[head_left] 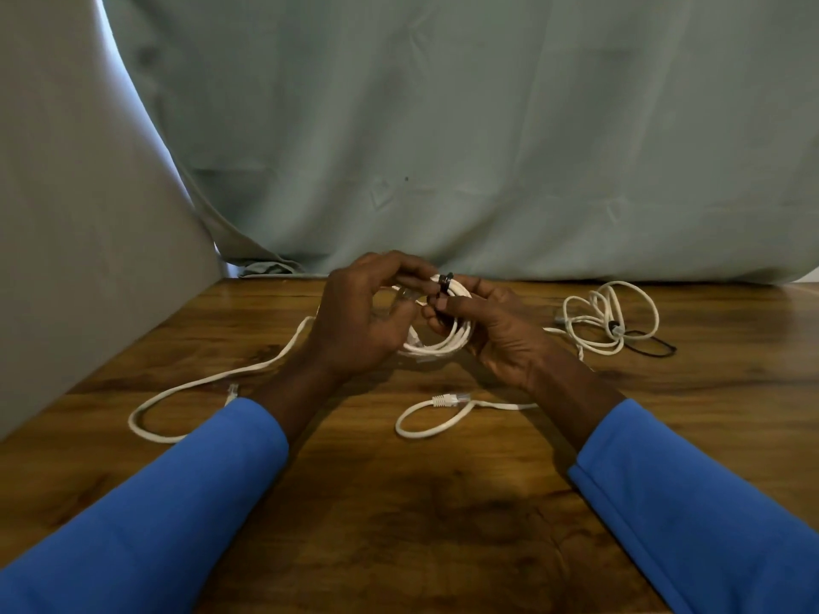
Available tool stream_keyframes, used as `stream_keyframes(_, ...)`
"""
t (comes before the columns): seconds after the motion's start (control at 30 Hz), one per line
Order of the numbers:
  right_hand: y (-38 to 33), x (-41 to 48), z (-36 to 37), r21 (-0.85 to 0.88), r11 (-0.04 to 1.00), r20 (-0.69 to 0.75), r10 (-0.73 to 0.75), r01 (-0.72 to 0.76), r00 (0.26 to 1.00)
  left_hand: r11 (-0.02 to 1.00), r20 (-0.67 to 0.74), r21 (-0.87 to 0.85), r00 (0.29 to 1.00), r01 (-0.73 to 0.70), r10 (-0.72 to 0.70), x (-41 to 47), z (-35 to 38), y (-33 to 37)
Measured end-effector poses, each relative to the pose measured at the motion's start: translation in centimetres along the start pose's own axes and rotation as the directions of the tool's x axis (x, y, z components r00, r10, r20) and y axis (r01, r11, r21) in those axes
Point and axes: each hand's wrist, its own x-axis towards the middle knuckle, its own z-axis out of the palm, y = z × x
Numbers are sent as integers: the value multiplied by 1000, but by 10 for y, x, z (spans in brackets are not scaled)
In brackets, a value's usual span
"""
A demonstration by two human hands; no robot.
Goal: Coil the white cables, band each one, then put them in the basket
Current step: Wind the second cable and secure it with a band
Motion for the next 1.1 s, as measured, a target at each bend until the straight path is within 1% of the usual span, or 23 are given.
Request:
stream_keyframes(0.03, 0, 0, 1, -67, 997, -14, -29, 28, 999, 989, -54, -119, 994, 85, -92, -1, 1, 0)
stream_keyframes(0.07, 1, 0, 3, -136, 989, -17, -57, 54, 998, 956, -103, -236, 973, 176, -205, 0, 3, -1)
stream_keyframes(0.1, 1, 0, 4, -193, 979, -13, -77, 74, 997, 901, -129, -340, 936, 268, -327, 2, 5, -2)
stream_keyframes(0.13, 2, 0, 4, -230, 969, -5, -89, 85, 996, 830, -116, -426, 888, 360, -444, 6, 6, -4)
stream_keyframes(0.17, 3, 0, 3, -255, 962, 8, -96, 95, 995, 748, -64, -485, 835, 453, -547, 8, 6, -6)
stream_keyframes(0.23, 4, 1, 1, -329, 936, 58, -116, 129, 992, 615, 86, -493, 738, 616, -670, 8, 8, -14)
stream_keyframes(0.27, 4, 1, -1, -373, 916, 91, -120, 146, 989, 565, 164, -478, 701, 672, -694, 6, 8, -19)
stream_keyframes(0.33, 3, 0, -3, -445, 879, 157, -110, 169, 982, 467, 334, -467, 639, 751, -693, 1, 6, -26)
stream_keyframes(0.37, 1, -1, -4, -493, 848, 193, -110, 194, 975, 415, 410, -463, 604, 783, -684, -1, 4, -28)
stream_keyframes(0.43, 0, -2, -3, -604, 750, 255, -141, 272, 957, 333, 526, -427, 531, 840, -664, -4, -2, -27)
stream_keyframes(0.5, -1, -1, -3, -663, 667, 283, -197, 340, 939, 308, 608, -351, 465, 884, -644, -6, -5, -24)
stream_keyframes(0.57, 1, 2, -4, -688, 609, 302, -253, 394, 919, 275, 646, -326, 425, 904, -634, -7, -5, -21)
stream_keyframes(0.73, 4, 3, -6, -676, 575, 311, -346, 462, 885, 113, 645, -478, 436, 871, -627, -8, 1, -23)
stream_keyframes(0.8, 5, 3, -5, -656, 587, 315, -357, 473, 879, 55, 645, -537, 451, 842, -617, -8, 3, -23)
stream_keyframes(0.87, 4, 2, -4, -625, 624, 309, -356, 470, 882, 13, 636, -590, 475, 807, -608, -8, 2, -21)
stream_keyframes(0.93, 2, 2, -4, -581, 670, 303, -347, 461, 887, -8, 631, -619, 491, 785, -600, -8, 0, -20)
stream_keyframes(1.03, -1, -2, -3, -484, 778, 285, -292, 400, 913, -27, 648, -632, 508, 775, -568, -9, 0, -16)
stream_keyframes(1.1, -3, -5, -1, -435, 817, 295, -267, 378, 917, -60, 662, -651, 526, 757, -534, -12, 3, -12)
